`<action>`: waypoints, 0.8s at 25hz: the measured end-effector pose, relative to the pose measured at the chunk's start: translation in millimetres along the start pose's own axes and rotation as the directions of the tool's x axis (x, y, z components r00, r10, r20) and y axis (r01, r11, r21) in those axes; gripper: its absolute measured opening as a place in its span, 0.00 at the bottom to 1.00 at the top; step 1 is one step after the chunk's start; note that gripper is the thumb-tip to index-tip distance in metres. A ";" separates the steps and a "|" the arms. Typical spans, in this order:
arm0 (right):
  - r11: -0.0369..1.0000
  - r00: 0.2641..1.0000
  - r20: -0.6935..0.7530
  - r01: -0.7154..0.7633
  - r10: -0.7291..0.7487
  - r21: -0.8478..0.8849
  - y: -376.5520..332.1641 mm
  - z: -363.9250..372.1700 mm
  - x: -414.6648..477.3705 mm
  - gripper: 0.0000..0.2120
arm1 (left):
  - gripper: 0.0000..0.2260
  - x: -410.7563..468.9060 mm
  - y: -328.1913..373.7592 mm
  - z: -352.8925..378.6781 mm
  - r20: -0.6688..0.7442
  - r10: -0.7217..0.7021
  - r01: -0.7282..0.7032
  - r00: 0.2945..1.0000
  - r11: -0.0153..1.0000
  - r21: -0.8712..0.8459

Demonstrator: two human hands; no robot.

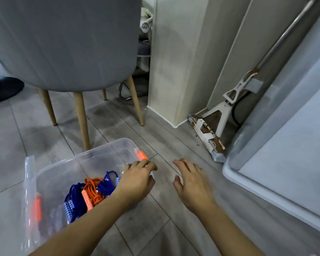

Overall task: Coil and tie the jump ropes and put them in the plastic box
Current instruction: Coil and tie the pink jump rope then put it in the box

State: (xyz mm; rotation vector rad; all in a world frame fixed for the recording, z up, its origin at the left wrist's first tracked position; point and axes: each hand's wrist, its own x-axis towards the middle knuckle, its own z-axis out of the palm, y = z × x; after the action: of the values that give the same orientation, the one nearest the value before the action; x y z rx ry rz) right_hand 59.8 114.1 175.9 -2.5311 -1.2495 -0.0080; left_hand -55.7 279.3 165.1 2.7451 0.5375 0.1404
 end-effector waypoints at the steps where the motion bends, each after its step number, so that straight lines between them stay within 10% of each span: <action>1: 1.000 1.000 -0.024 -0.017 0.017 -0.009 5.6 -16.8 -8.8 0.23 | 0.17 -1.2 19.4 -9.5 -0.020 0.034 -0.034 0.999 0.999 -0.003; 20: 0.887 0.821 -0.420 -0.456 0.386 -0.077 131.9 -232.0 -259.6 0.22 | 0.15 -53.4 322.9 -80.3 -0.086 0.577 -0.580 0.812 0.814 -0.014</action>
State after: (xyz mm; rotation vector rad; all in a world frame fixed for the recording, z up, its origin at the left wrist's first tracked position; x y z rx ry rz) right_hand 32.7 -227.1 322.1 -2.7155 -0.5338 -0.5231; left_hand -5.3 2.5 350.6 2.7780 -0.3092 0.3994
